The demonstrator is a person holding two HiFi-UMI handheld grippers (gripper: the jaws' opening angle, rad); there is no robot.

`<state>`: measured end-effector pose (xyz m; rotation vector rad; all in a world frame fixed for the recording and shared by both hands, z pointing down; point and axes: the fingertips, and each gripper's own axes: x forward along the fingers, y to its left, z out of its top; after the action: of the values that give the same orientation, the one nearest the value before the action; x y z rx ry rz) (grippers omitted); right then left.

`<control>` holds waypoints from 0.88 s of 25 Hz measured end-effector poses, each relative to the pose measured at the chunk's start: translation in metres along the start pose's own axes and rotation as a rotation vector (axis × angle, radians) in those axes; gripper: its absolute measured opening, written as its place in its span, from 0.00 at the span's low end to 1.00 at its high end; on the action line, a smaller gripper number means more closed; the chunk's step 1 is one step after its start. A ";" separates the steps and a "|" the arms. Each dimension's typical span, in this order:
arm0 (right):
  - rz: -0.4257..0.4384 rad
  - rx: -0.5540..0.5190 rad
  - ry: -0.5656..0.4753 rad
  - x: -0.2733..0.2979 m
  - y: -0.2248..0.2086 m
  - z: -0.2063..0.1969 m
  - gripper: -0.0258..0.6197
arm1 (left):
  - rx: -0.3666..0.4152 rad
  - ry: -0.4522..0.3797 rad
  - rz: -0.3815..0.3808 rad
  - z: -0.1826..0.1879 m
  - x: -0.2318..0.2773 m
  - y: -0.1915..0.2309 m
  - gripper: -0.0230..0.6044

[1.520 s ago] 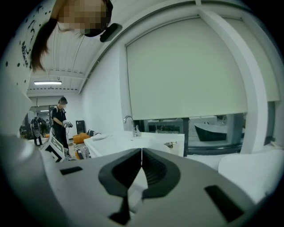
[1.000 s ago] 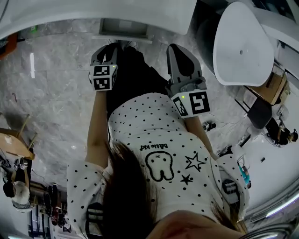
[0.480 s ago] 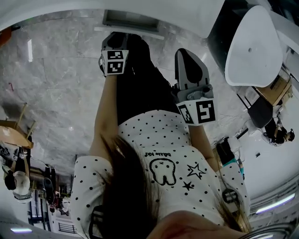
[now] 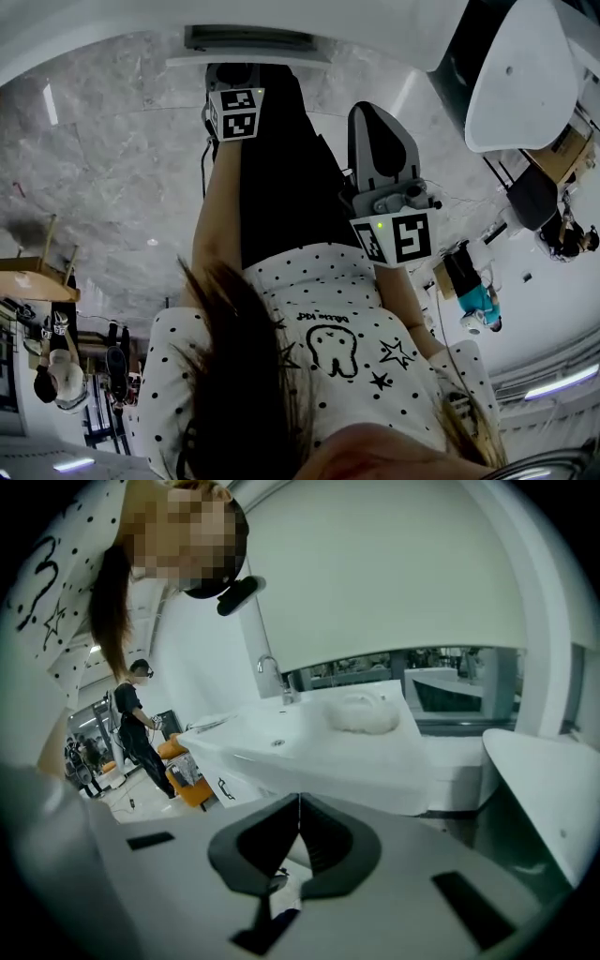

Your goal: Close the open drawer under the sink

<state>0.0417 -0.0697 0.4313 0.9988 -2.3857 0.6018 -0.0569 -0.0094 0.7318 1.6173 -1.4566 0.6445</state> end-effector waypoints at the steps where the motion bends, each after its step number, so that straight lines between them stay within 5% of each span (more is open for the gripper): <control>1: -0.007 0.009 0.009 0.001 0.000 -0.005 0.06 | -0.003 -0.008 0.006 0.001 0.002 0.002 0.28; 12: -0.056 0.057 0.063 0.017 -0.009 -0.039 0.06 | -0.002 -0.093 -0.007 0.012 0.021 -0.001 0.26; 22: -0.060 0.068 0.086 0.028 0.010 -0.046 0.06 | -0.010 -0.084 -0.035 0.008 0.016 0.001 0.26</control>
<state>0.0293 -0.0526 0.4819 1.0481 -2.2658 0.6930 -0.0557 -0.0251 0.7410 1.6762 -1.4864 0.5545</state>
